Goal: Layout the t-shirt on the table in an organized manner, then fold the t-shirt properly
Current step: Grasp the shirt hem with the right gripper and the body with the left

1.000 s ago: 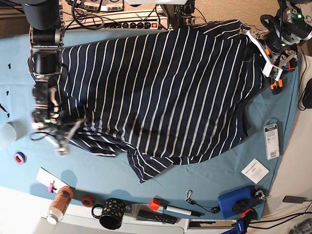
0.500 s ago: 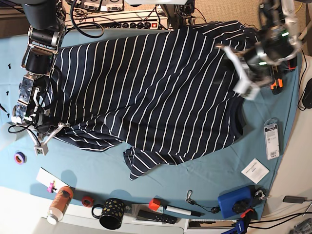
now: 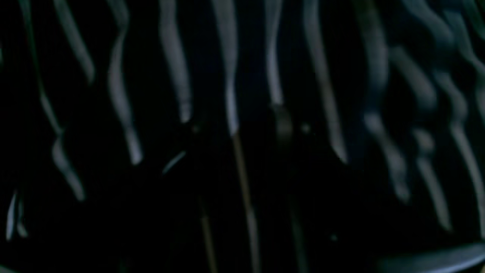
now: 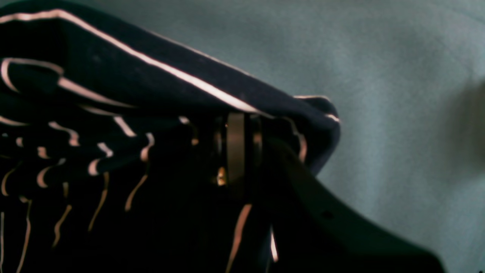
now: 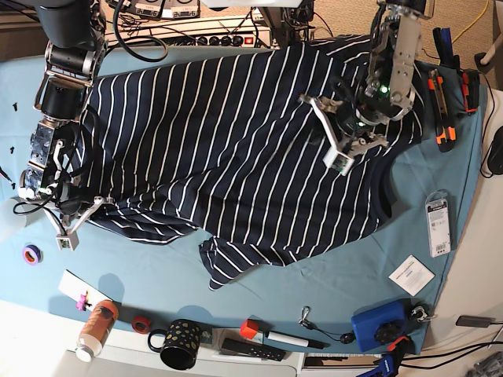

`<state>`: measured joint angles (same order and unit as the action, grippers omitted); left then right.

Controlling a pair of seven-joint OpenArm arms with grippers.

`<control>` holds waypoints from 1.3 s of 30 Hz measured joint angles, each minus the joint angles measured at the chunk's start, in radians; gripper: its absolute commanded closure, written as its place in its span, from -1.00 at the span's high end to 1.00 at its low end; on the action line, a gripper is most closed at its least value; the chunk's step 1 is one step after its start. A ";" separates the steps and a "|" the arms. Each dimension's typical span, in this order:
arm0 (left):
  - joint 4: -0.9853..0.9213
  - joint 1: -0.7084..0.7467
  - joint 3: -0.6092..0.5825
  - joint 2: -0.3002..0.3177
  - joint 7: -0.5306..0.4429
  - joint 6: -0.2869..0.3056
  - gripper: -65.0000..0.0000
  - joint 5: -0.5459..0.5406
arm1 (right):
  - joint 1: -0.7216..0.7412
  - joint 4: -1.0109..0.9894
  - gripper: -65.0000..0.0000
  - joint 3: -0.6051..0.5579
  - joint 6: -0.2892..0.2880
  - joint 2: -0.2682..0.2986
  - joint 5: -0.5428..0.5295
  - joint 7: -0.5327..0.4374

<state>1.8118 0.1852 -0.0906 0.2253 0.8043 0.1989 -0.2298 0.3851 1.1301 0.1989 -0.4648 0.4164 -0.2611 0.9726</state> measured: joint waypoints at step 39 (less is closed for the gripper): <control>-0.009 0.013 -0.005 0.000 -0.025 -0.121 -1.00 0.121 | 0.098 -0.002 -0.53 -0.312 -0.124 0.026 -0.071 -0.129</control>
<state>1.8027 0.1986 -0.0952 0.2249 0.7795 0.0784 -0.1093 0.4828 1.1282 -0.1131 -0.5888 0.4423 -0.3321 0.8440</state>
